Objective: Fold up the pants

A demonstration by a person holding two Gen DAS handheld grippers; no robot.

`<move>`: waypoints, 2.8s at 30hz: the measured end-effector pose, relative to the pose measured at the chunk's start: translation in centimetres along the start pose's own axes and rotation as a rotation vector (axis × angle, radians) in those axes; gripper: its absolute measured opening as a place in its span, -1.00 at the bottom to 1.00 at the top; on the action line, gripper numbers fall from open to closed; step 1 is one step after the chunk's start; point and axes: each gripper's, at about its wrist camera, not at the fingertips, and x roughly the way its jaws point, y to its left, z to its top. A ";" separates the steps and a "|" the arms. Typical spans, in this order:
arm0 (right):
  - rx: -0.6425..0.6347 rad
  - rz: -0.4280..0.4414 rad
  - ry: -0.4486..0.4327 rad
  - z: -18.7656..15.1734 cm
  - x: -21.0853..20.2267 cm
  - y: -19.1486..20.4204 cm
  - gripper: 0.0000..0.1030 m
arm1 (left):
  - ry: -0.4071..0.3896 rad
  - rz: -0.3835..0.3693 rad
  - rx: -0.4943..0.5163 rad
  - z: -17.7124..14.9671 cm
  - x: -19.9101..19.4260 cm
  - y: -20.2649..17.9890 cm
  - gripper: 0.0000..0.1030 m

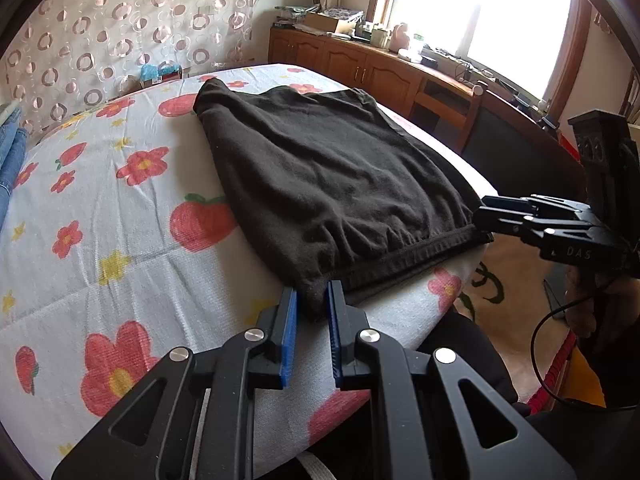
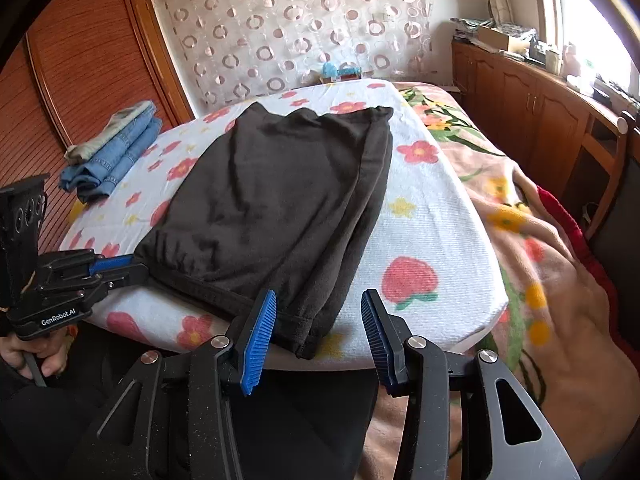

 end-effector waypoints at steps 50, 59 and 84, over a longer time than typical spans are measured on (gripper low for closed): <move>-0.177 0.144 -0.321 7.4 -10.5 3.6 -0.85 | -0.404 0.037 0.066 9.3 -15.0 -1.1 -0.80; -0.245 0.175 -0.418 11.4 -12.7 6.4 -0.86 | -0.493 0.145 0.068 12.0 -18.1 2.1 -0.80; -0.374 0.117 -0.345 22.1 6.6 12.2 -0.87 | -0.376 0.307 0.065 14.6 -12.3 13.6 -0.80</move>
